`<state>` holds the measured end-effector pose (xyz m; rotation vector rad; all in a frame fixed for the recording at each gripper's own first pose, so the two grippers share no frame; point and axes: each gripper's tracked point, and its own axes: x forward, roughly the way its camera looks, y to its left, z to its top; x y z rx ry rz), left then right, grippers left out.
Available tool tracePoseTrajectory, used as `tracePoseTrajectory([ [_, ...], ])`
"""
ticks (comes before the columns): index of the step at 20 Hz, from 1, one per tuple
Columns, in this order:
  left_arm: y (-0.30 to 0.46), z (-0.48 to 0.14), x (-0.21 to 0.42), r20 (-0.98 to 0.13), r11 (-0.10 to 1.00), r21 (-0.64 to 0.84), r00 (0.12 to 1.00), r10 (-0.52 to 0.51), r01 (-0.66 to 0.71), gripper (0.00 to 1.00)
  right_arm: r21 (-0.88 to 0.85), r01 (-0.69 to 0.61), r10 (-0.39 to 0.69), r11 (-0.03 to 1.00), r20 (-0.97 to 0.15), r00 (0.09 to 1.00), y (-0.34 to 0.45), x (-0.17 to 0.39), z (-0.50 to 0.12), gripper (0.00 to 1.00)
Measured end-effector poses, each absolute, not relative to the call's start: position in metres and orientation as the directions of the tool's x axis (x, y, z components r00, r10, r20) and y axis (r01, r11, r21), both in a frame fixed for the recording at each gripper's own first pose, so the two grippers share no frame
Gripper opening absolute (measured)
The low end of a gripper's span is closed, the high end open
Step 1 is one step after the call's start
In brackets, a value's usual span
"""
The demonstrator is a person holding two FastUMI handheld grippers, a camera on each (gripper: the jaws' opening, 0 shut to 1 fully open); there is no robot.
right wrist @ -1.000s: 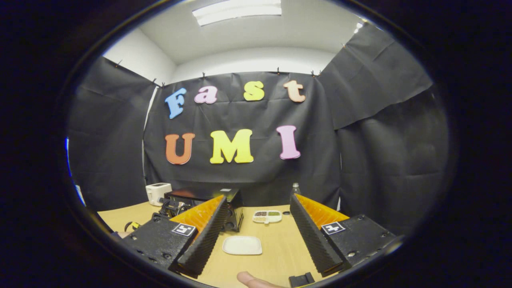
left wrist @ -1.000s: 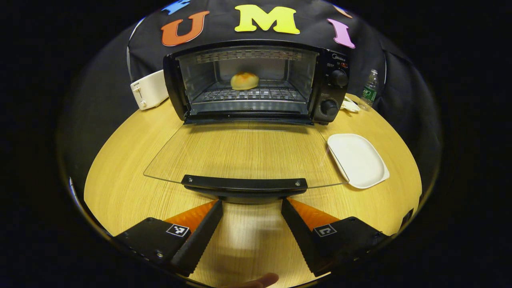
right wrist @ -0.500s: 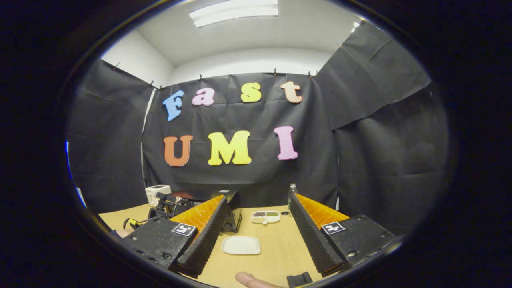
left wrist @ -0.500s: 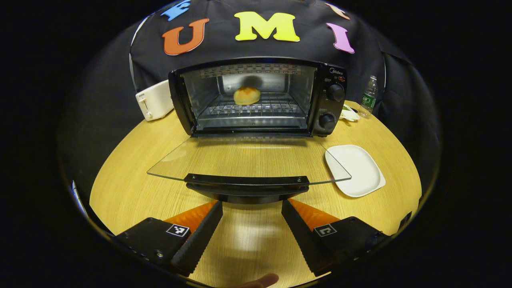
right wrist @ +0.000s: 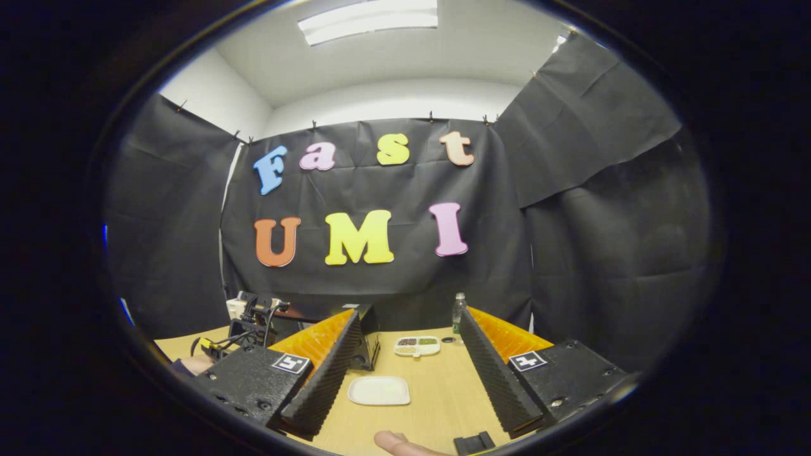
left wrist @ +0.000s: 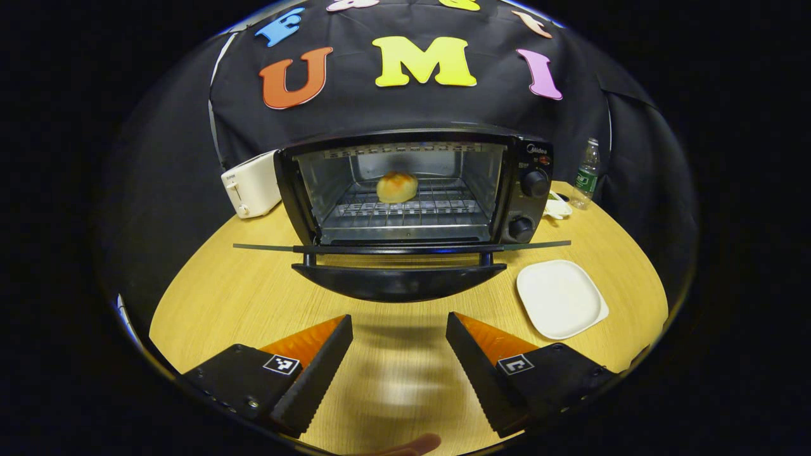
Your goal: Open the electric oven with the left hand, put the food in, and close the electric oven.
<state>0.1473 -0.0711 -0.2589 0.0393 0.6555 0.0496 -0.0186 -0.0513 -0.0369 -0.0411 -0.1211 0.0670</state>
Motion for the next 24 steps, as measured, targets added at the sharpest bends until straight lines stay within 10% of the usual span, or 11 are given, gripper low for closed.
tracePoseTrajectory([
  [14,-0.058,-0.166,0.207,-0.376,0.996,0.073,0.923,0.080,-0.057,0.96,-0.020,-0.049,0.050,0.999,0.097,0.994,-0.057,-0.010,-0.045,0.95],
  [24,-0.069,-0.077,0.128,-0.167,0.996,0.089,0.985,0.036,-0.021,0.96,-0.025,-0.043,0.046,0.999,0.107,0.993,-0.050,-0.015,-0.040,0.95],
])
